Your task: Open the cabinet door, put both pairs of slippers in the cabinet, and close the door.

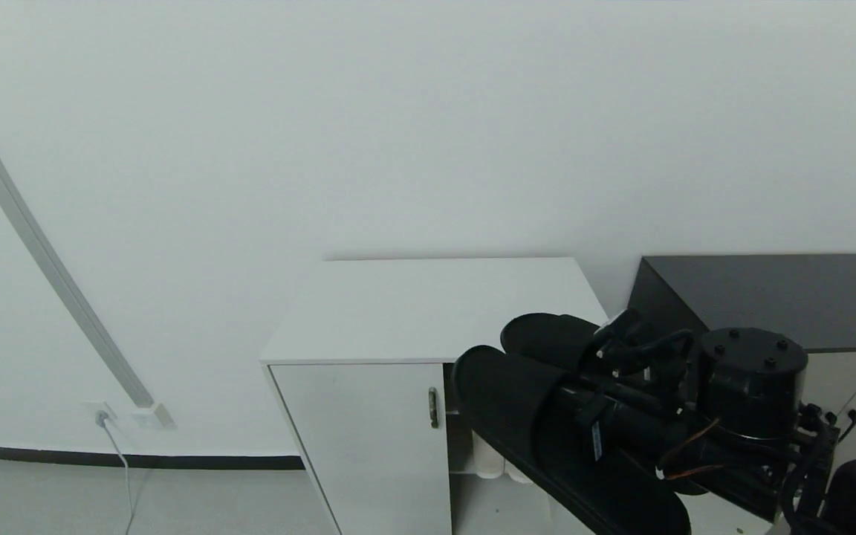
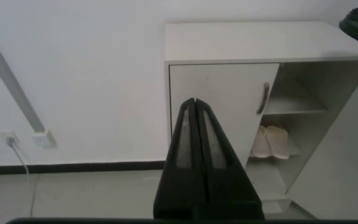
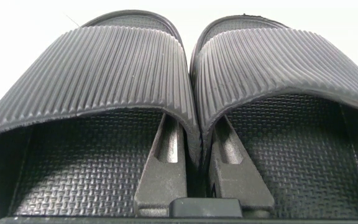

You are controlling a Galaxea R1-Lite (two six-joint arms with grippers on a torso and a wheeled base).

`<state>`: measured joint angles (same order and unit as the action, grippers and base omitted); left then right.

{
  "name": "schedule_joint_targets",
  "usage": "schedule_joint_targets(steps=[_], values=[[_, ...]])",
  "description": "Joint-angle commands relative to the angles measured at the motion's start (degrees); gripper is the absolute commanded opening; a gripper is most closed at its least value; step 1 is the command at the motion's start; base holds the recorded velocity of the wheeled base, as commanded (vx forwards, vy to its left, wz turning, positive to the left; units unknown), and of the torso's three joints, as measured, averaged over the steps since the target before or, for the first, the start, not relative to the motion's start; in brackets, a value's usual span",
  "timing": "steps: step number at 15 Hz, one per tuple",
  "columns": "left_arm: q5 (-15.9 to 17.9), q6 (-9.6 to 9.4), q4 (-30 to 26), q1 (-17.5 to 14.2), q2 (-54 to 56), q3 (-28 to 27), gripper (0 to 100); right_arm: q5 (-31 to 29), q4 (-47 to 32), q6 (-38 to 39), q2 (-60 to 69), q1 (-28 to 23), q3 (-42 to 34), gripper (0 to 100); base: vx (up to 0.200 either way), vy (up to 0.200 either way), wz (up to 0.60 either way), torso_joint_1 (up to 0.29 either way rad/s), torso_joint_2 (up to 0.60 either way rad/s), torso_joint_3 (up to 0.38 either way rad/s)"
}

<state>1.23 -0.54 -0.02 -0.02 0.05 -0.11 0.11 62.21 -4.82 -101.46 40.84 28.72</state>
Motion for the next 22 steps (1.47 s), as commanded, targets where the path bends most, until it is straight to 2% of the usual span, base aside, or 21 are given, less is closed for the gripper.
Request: schedule_joint_targets(steps=[1, 7, 10, 15, 22], values=[[0.0, 0.01, -0.1, 0.0, 0.0, 0.0, 0, 0.1, 0.0, -0.1, -0.1, 0.1, -0.1, 0, 0.0, 0.0, 0.0, 0.0, 0.0, 0.0], [0.0, 0.01, -0.1, 0.0, 0.0, 0.0, 0, 0.1, 0.1, -0.2, -0.1, 0.1, -0.3, 0, 0.0, 0.0, 0.0, 0.0, 0.0, 0.0], [0.0, 0.01, -0.1, 0.0, 0.0, 0.0, 0, 0.1, 0.1, -0.2, -0.1, 0.2, -0.3, 0, 0.0, -0.2, 0.0, 0.004, 0.01, 0.004], [0.0, 0.01, -0.1, 0.0, 0.0, 0.0, 0, 0.2, 0.3, -0.6, -0.1, 0.2, -1.0, 0, 0.0, 0.0, 0.0, 0.0, 0.0, 0.0], [0.0, 0.1, -0.1, 0.0, 0.0, 0.1, 0, 0.2, 5.1, -1.0, -1.7, 0.2, -2.1, 0, 0.0, 0.0, 0.0, 0.0, 0.0, 0.0]])
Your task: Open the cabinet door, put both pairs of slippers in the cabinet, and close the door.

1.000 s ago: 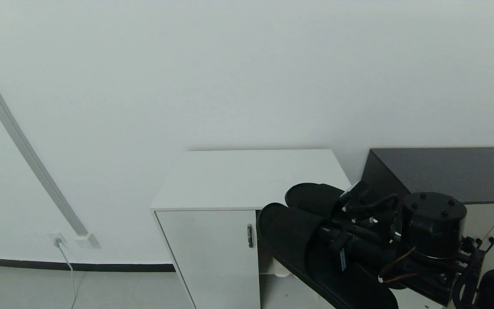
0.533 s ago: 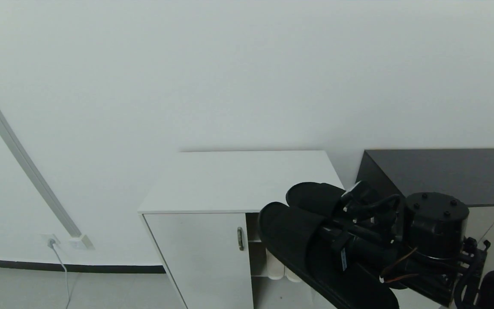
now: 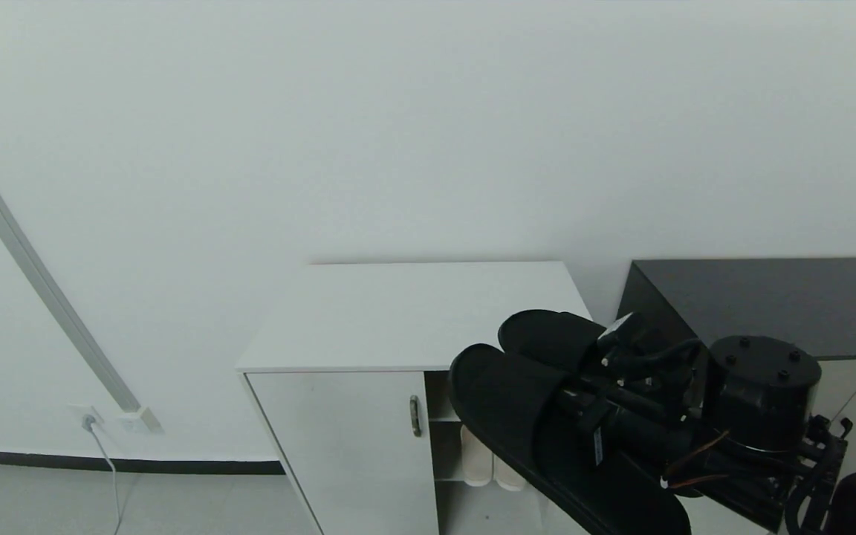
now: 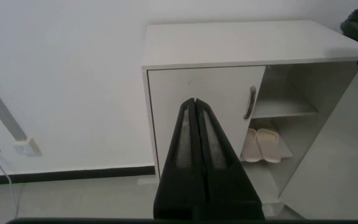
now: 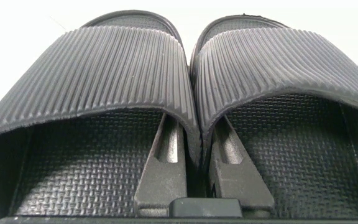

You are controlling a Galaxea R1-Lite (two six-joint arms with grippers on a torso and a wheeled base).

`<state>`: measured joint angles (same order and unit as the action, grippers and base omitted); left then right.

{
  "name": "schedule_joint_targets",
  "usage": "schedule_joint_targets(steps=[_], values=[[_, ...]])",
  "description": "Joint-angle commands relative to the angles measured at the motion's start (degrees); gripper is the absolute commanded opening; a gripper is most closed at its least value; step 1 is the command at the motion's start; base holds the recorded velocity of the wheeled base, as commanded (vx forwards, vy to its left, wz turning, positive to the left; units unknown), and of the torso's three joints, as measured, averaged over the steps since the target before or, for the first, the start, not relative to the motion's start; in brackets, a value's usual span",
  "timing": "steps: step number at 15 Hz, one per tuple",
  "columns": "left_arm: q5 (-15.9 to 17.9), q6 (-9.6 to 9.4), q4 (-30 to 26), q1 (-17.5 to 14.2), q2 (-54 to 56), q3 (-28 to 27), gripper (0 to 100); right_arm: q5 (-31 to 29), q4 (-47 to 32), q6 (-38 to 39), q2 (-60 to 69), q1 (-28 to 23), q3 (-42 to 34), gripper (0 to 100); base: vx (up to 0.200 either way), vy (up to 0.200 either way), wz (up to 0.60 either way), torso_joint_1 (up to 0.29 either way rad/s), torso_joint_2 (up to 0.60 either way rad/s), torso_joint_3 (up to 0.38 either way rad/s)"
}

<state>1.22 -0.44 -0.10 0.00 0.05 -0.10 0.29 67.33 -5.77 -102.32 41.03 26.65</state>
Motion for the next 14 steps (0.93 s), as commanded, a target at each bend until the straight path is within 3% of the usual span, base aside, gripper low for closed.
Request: schedule_joint_targets(steps=[1, 4, 14], values=[[0.0, 0.0, 0.0, 0.0, 0.0, 0.0, 0, 0.1, 0.1, 0.0, -0.9, 0.1, 0.0, 0, 0.0, 0.0, 0.0, 0.0, 0.0, 0.0], [0.0, 0.0, 0.0, 0.0, 0.0, 0.0, 0, 0.1, 1.6, 0.0, -1.7, 0.3, -0.4, 0, 0.0, 0.0, 0.0, -0.04, 0.09, 0.045], [0.0, 0.0, 0.0, 0.0, 0.0, 0.1, 0, 0.1, 1.7, -0.1, -2.2, 0.5, -0.7, 0, 0.0, 0.0, 0.0, -0.162, 0.37, 0.207]])
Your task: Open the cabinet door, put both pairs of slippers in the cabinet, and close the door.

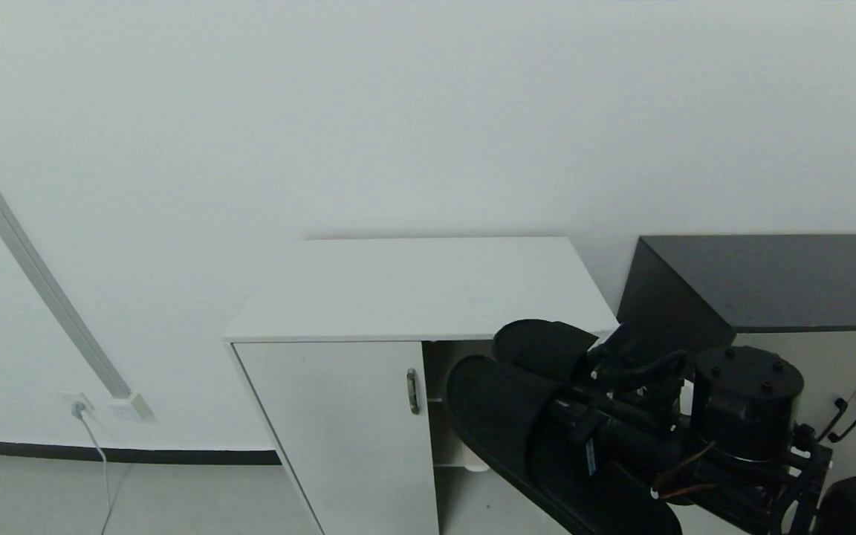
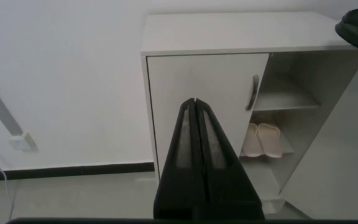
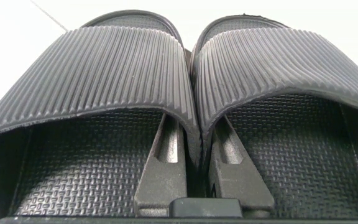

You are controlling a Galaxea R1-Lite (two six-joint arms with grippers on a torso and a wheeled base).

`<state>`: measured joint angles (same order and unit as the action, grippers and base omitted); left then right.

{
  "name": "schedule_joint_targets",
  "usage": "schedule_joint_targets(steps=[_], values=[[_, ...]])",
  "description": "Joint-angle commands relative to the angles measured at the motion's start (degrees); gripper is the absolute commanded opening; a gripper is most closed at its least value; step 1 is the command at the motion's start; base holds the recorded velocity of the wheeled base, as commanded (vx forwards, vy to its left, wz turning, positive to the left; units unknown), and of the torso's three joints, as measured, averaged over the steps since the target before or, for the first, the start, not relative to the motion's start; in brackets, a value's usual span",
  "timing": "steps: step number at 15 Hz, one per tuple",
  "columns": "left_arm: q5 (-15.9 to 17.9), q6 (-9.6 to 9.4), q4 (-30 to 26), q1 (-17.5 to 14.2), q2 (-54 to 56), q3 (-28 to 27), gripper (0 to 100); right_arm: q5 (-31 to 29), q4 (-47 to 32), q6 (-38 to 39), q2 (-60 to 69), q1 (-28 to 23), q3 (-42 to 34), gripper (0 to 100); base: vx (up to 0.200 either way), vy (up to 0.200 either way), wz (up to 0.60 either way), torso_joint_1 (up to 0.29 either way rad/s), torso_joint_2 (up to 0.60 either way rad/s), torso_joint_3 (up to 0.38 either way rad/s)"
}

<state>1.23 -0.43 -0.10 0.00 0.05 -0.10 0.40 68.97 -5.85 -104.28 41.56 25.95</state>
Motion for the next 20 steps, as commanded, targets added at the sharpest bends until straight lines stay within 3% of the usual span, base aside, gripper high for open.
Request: schedule_joint_targets(steps=[1, 20], values=[[0.0, -0.01, 0.0, 0.0, 0.0, 0.0, 0, 0.0, 0.0, 0.1, -0.3, 0.0, 0.0, 0, 0.0, 0.0, 0.0, -0.222, 0.51, 0.29], [0.0, 0.16, 0.0, 0.0, 0.0, 0.0, 0, 0.0, 2.5, -0.4, -1.5, 0.3, -0.8, 0, 0.0, 0.0, 0.0, -0.186, 0.51, 0.326]])
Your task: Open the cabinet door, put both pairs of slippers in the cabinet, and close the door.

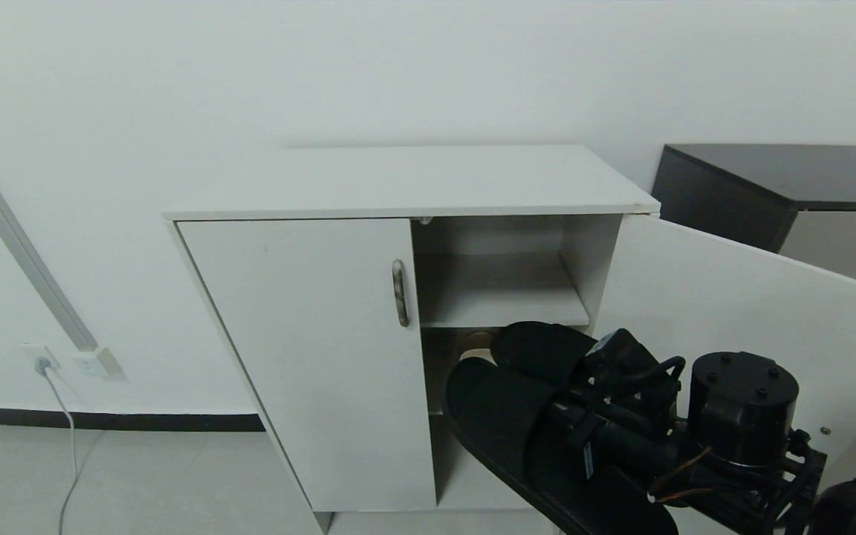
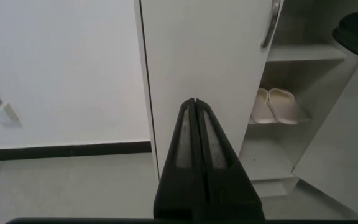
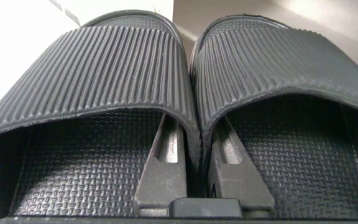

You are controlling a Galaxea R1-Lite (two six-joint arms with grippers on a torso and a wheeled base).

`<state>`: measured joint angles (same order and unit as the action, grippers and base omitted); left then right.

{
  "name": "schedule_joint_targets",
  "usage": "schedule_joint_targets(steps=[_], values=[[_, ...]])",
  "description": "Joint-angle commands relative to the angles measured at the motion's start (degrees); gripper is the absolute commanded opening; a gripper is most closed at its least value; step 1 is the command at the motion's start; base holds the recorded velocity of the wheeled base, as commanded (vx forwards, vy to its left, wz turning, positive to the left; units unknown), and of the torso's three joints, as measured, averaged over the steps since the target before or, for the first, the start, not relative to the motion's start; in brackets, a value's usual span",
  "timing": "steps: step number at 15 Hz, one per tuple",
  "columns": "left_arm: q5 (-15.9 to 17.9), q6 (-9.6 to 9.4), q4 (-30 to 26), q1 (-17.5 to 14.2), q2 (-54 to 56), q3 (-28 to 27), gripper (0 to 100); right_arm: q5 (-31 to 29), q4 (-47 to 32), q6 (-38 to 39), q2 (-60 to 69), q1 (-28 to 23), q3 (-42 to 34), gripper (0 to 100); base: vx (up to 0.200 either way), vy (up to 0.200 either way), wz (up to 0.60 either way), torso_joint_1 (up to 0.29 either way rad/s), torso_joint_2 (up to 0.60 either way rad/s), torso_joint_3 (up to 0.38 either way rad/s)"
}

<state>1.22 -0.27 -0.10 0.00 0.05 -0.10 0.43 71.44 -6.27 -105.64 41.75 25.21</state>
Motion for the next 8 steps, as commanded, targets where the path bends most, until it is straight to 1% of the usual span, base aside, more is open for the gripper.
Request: schedule_joint_targets(steps=[1, 4, 8], values=[[-0.1, 0.0, 0.0, 0.0, 0.0, 0.0, 0, 0.0, 0.1, -0.1, -0.1, 0.1, -0.1, 0, 0.0, 0.0, 0.0, -0.11, 0.48, 0.344], [-0.1, 0.0, 0.0, 0.0, 0.0, 0.0, 0, 0.0, 0.0, -0.1, -0.2, 0.1, -0.1, 0, 0.0, 0.0, 0.0, -0.095, 0.45, 0.357], [-0.1, 0.09, 0.0, 0.0, 0.0, 0.0, 0, 0.0, 0.1, -0.1, -0.2, 0.2, -0.1, 0, 0.0, 0.0, 0.0, -0.044, 0.45, 0.388]])
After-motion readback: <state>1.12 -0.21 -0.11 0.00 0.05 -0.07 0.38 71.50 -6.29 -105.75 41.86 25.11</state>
